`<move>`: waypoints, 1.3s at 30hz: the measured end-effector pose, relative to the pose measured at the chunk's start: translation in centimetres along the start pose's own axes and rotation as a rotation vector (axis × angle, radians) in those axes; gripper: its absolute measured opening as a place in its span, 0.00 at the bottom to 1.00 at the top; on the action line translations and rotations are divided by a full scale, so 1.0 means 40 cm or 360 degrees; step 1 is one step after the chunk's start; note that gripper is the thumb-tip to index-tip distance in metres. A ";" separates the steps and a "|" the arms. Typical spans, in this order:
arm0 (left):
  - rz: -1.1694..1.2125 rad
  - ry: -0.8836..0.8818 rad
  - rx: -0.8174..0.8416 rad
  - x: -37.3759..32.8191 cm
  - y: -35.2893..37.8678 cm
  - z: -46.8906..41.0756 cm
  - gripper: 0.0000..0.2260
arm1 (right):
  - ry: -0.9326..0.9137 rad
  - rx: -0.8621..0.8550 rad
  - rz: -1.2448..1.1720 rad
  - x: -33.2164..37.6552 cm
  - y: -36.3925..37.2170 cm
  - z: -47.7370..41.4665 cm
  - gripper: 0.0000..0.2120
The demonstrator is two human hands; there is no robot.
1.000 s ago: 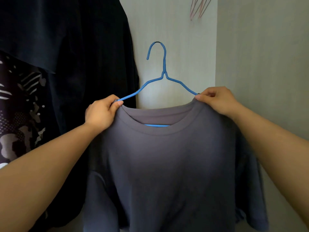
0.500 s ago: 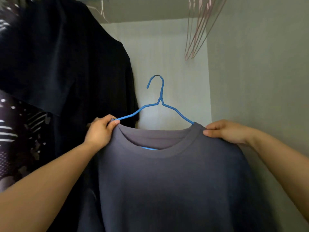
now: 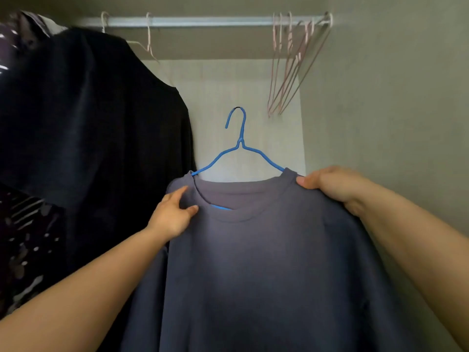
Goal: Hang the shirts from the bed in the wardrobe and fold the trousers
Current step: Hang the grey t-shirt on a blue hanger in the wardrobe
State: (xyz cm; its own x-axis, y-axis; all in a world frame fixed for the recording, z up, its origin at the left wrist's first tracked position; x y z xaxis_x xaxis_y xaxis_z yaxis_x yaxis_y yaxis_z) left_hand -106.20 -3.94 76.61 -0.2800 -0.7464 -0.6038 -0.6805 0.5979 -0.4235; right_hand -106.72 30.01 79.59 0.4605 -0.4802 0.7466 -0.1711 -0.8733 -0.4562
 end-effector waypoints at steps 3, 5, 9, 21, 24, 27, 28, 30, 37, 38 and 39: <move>0.0136 0.0040 0.0018 -0.066 0.025 0.005 0.25 | 0.0043 -0.0079 -0.0108 0.057 0.020 0.001 0.11; 0.0220 0.0085 0.0029 -0.115 0.057 0.028 0.22 | 0.0010 -0.0135 -0.0176 0.106 0.037 0.000 0.09; 0.0529 0.0129 0.0099 -0.202 0.114 0.087 0.24 | -0.0034 -0.0262 -0.0196 0.186 0.055 -0.009 0.08; 0.0693 0.0355 0.0295 -0.376 0.001 0.098 0.27 | -0.0128 -0.0555 -0.0478 0.334 0.025 -0.070 0.13; 0.0271 0.0435 0.0251 -0.401 -0.033 0.093 0.33 | -0.0148 -0.0594 -0.0582 0.379 0.014 -0.094 0.14; -0.0050 0.0405 0.0243 -0.407 -0.052 0.100 0.40 | -0.0188 -0.0596 -0.0587 0.432 0.006 -0.112 0.12; -0.0081 0.0375 0.0242 -0.408 -0.059 0.101 0.40 | -0.0203 -0.0604 -0.0583 0.450 0.002 -0.117 0.11; -0.0123 0.0343 0.0224 -0.414 -0.074 0.098 0.33 | -0.0214 -0.0623 -0.0592 0.479 -0.006 -0.128 0.12; -0.0467 0.0403 -0.0057 -0.419 -0.154 0.059 0.12 | -0.0248 -0.0605 -0.0662 0.550 0.014 -0.159 0.13; -0.0447 0.0394 -0.0095 -0.413 -0.172 0.052 0.11 | -0.0245 -0.0596 -0.0682 0.557 0.016 -0.166 0.12; -0.0405 0.0385 -0.0133 -0.406 -0.191 0.043 0.09 | -0.0240 -0.0593 -0.0673 0.561 0.017 -0.173 0.11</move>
State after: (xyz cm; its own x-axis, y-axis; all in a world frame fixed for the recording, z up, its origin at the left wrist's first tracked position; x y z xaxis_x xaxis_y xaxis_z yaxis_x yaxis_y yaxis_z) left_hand -95.30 4.13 88.48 -0.2398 -0.9217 -0.3048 -0.7992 0.3657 -0.4770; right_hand -102.52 18.05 99.37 0.6696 -0.0906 0.7371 -0.2277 -0.9698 0.0876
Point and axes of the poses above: each hand's wrist, its own z-axis away from the middle knuckle, its own y-axis out of the palm, x = y × z, the point moved 10 cm from there along -z, towards the middle knuckle, and after that the axes turned 7 degrees about z, right-handed, at the moved point
